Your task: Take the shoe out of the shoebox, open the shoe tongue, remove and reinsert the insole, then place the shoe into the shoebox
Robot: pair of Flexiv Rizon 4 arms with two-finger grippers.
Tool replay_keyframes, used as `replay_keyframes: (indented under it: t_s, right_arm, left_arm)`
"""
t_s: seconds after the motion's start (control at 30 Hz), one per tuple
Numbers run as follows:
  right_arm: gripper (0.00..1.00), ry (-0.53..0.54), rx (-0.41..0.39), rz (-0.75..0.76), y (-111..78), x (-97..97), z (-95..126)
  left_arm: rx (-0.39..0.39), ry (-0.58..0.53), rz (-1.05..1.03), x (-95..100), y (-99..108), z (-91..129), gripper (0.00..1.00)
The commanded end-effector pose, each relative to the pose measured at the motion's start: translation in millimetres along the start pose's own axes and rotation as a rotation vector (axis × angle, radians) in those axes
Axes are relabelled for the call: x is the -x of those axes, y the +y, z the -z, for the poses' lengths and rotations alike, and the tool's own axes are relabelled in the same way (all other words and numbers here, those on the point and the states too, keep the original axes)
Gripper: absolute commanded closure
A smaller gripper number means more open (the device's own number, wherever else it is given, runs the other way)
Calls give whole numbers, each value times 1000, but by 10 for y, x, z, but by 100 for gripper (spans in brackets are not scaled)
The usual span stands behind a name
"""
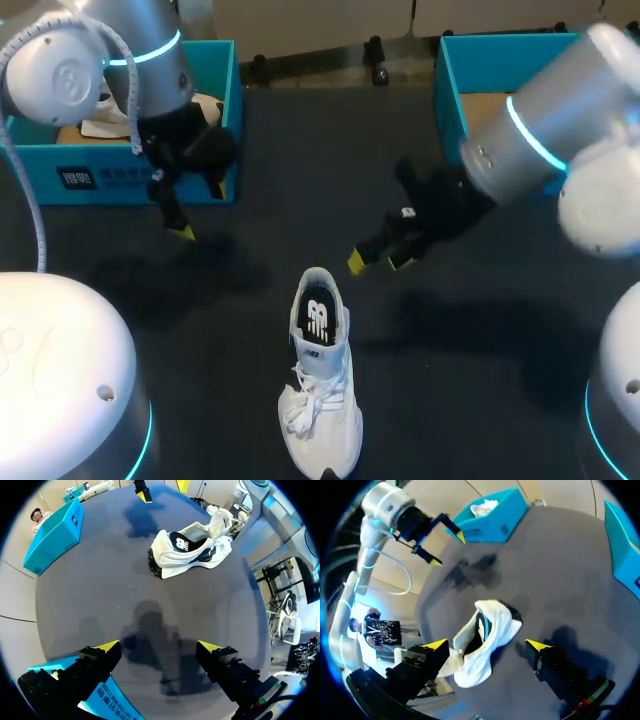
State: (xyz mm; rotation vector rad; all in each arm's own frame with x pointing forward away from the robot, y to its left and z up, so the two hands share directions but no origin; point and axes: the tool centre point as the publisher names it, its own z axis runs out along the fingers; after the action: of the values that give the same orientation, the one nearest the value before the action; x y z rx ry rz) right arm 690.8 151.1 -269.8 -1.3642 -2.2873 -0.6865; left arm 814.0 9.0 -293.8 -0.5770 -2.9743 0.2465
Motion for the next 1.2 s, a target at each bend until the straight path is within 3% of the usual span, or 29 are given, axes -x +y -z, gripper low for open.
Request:
replay_keyframes:
  t_s: [0.03, 0.27, 0.53, 0.6, 1.0, 1.2]
  right_arm:
    - [0, -80, -310, -53, -15, -32, 120]
    - [0, -236, -292, -149, -34, -146, 42]
    - [0, -417, -188, -158, -22, -261, -106]
    - [0, -476, -130, -236, -40, -268, -145]
    - [0, -476, -130, -236, -40, -268, -145]
    - [0, -548, -97, -229, 37, -356, -265]
  left_arm:
    - [1, 1, -14, -31, 40, 16, 0]
    - [5, 16, -104, -68, 153, 45, 0]
    - [-33, 34, -177, 11, 315, 162, 0]
    - [-27, 7, -172, 35, 332, 173, 0]
    - [-27, 7, -172, 35, 332, 173, 0]
    - [-93, -8, -281, 104, 421, 295, 0]
